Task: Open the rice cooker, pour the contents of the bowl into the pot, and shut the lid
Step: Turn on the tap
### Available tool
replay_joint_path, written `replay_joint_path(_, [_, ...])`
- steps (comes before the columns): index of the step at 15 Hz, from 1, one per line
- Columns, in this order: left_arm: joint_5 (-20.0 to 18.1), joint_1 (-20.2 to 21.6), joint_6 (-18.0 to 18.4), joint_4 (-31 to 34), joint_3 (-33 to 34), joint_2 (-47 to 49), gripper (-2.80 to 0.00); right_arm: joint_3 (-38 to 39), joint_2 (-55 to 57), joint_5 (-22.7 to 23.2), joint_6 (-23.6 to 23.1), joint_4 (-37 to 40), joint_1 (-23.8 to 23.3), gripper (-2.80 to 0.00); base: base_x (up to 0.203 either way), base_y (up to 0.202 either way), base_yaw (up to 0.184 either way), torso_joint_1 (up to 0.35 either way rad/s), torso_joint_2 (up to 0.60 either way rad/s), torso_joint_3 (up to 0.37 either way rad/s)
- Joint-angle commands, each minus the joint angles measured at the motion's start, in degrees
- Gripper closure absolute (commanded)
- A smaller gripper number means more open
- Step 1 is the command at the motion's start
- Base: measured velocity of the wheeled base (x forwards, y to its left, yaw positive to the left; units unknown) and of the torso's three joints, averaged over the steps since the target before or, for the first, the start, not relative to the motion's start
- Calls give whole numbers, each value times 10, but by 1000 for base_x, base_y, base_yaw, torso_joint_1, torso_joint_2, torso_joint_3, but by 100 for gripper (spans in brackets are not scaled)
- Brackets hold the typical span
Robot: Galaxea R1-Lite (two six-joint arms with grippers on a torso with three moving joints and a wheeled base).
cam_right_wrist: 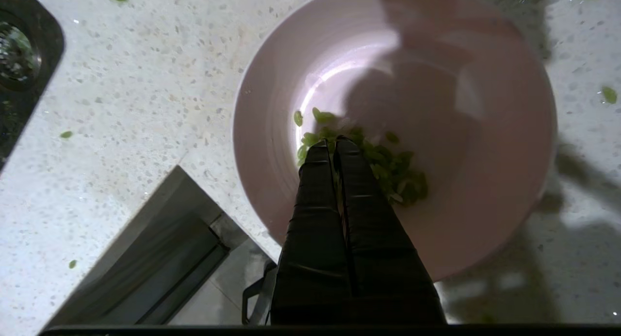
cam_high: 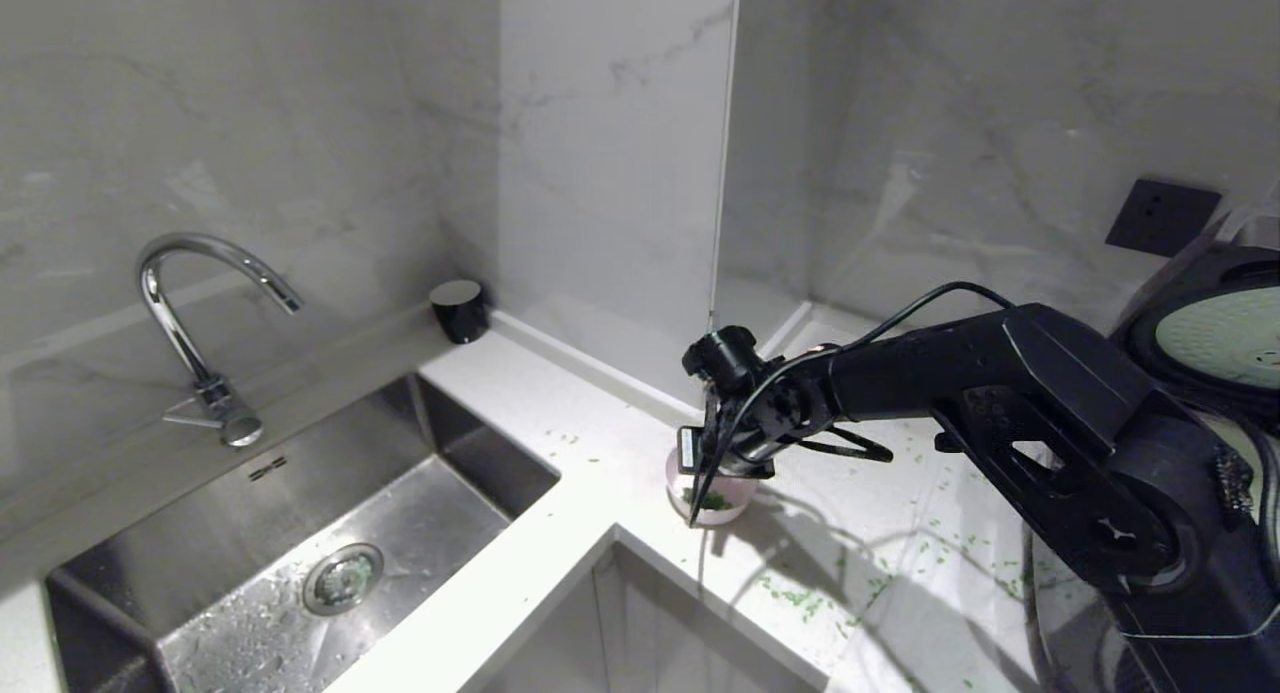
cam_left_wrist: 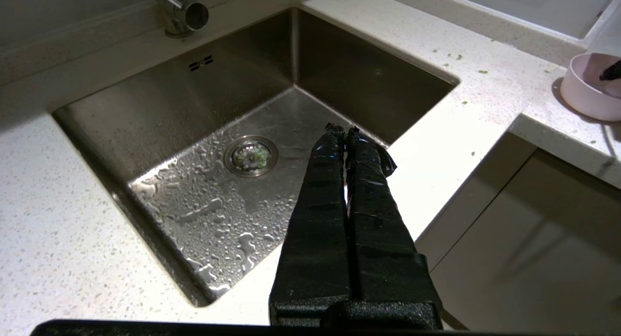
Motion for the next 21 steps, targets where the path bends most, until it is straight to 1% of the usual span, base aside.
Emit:
replay_joint_path(1, [0, 0, 0, 1, 0, -1, 0, -14, 24, -1, 0, 1, 13, 0, 0, 0, 0, 0, 0, 0])
replay_joint_path(2, [0, 0, 0, 1, 0, -1, 0, -25, 35, -6, 1, 2, 17, 0, 0, 0, 0, 0, 0, 0])
replay_joint_path(5, [0, 0, 0, 1, 0, -1, 0, -58, 61, -64, 1, 2, 25, 0, 0, 0, 0, 0, 0, 0])
replay_joint_path(6, [0, 0, 0, 1, 0, -1, 0, -59, 61, -69, 1, 3, 27, 0, 0, 0, 0, 0, 0, 0])
replay_joint_path(14, [0, 0, 0, 1, 0, -1, 0, -90, 61, -63, 3, 6, 46, 0, 0, 0, 0, 0, 0, 0])
replay_joint_path(16, [0, 0, 0, 1, 0, -1, 0, -93, 62, -50, 4, 16, 51, 0, 0, 0, 0, 0, 0, 0])
replay_joint_path(20, [0, 0, -1, 1, 0, -1, 0, -94, 63, -44, 3, 14, 62, 0, 0, 0, 0, 0, 0, 0])
replay_joint_path(21, [0, 0, -1, 1, 0, -1, 0, -94, 63, -36, 3, 13, 65, 0, 0, 0, 0, 0, 0, 0])
